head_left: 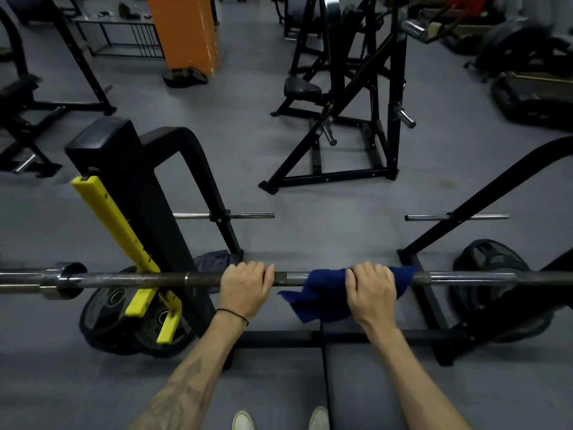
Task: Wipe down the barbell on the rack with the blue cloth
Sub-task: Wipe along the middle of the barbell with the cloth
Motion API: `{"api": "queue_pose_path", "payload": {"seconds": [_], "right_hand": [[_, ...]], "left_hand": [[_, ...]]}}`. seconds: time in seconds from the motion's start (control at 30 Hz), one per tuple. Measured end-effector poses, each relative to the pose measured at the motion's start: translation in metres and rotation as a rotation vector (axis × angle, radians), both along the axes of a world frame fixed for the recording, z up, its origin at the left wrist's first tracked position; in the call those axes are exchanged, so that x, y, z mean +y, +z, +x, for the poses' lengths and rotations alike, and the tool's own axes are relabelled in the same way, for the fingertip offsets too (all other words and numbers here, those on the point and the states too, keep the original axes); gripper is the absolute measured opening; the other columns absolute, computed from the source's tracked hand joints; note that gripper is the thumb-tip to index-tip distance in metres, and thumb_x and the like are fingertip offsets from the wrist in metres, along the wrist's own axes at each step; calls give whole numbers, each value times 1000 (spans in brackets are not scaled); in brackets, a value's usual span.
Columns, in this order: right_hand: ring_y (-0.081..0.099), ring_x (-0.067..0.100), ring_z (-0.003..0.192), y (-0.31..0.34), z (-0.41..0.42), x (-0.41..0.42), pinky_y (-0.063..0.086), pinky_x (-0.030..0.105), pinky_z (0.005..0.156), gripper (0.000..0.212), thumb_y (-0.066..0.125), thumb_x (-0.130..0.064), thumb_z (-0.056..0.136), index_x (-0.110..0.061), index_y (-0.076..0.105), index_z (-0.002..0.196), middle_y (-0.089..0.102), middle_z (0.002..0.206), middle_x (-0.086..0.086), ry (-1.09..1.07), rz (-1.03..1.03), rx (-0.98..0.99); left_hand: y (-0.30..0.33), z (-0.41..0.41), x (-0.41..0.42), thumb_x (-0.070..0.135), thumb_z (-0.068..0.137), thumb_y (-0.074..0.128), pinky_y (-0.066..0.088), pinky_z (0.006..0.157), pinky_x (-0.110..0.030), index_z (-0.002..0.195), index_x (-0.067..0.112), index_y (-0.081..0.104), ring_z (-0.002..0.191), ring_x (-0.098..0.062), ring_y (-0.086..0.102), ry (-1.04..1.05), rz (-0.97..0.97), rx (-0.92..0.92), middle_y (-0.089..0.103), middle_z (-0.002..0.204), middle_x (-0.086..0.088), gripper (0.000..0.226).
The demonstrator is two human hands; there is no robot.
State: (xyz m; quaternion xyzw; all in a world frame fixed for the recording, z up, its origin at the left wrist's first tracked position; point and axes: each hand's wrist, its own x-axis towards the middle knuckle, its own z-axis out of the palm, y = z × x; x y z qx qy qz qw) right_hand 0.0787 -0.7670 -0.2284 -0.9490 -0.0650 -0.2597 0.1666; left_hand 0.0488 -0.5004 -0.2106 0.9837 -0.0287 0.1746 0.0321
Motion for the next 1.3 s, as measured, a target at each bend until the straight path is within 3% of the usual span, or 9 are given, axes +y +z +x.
{"api": "queue_pose_path", "payload": {"seconds": [0.13, 0.3, 0.43, 0.57, 0.63, 0.77, 1.0, 1.13, 1.3], "right_hand": [[48, 27, 75, -1, -18, 93, 38, 45, 86, 33, 41, -30, 101, -16, 58, 77, 56, 77, 6, 3, 80, 30], [50, 22, 73, -3, -14, 91, 38, 39, 77, 31, 43, -37, 104, -19, 60, 85, 57, 78, 0, 283, -82, -1], [51, 29, 72, 0, 6, -21, 41, 44, 76, 35, 39, -31, 105, -17, 61, 81, 55, 77, 3, 119, -142, -48], [49, 30, 70, -1, 6, -14, 38, 47, 79, 31, 42, -24, 99, -16, 55, 73, 53, 73, 6, -136, -43, -19], [48, 29, 70, -7, -5, 53, 38, 46, 78, 29, 44, -23, 99, -16, 55, 73, 55, 74, 7, -43, 22, 8], [52, 23, 74, -5, -18, 106, 40, 41, 78, 28, 44, -28, 102, -18, 63, 85, 60, 79, 1, 222, -6, 7], [47, 28, 68, -5, 8, -30, 42, 45, 76, 39, 38, -32, 106, -15, 58, 77, 52, 72, 3, 108, -47, -50], [45, 29, 71, -4, 0, 34, 38, 45, 80, 28, 46, -19, 97, -13, 54, 71, 53, 72, 9, -114, 98, -79], [54, 22, 83, -7, -21, 106, 41, 41, 90, 27, 44, -32, 104, -18, 65, 95, 63, 88, -1, 177, 73, 8]], "left_hand": [[13, 10, 0, 43, 98, 32, 42, 42, -29, 55, 17, 63, 39, -26, 55, 4, 61, 150, 59, 49, -4, 59], [35, 32, 7, 29, 107, 31, 46, 70, -40, 125, 13, 54, 100, -33, 66, -154, 274, 564, 67, 112, -13, 34], [51, 50, 10, 31, 103, 36, 52, 61, -33, 86, 12, 61, 66, -25, 67, 52, -305, 1027, 71, 83, -12, 36], [44, 40, -1, 21, 106, 34, 53, 79, -42, 125, 11, 59, 98, -35, 66, -23, 161, 618, 68, 109, -15, 32], [29, 28, -10, 15, 105, 37, 48, 65, -40, 147, 14, 44, 93, -35, 68, -51, 281, 461, 69, 107, -14, 42], [9, 15, -12, 18, 70, 85, 38, 40, -30, 100, 12, 77, 42, -26, 57, -93, 287, 246, 61, 56, -6, 31], [3, 8, -11, 30, 97, 39, 44, 51, -34, 68, 19, 63, 48, -23, 54, -62, 12, -45, 60, 58, 0, 40], [-3, 15, -20, 30, 96, 38, 39, 50, -34, 62, 17, 61, 45, -25, 52, 46, 21, -2, 57, 55, -2, 43], [-9, 18, -15, 30, 97, 32, 40, 49, -32, 68, 17, 67, 48, -24, 59, 17, 125, 116, 63, 58, -2, 46]]}}
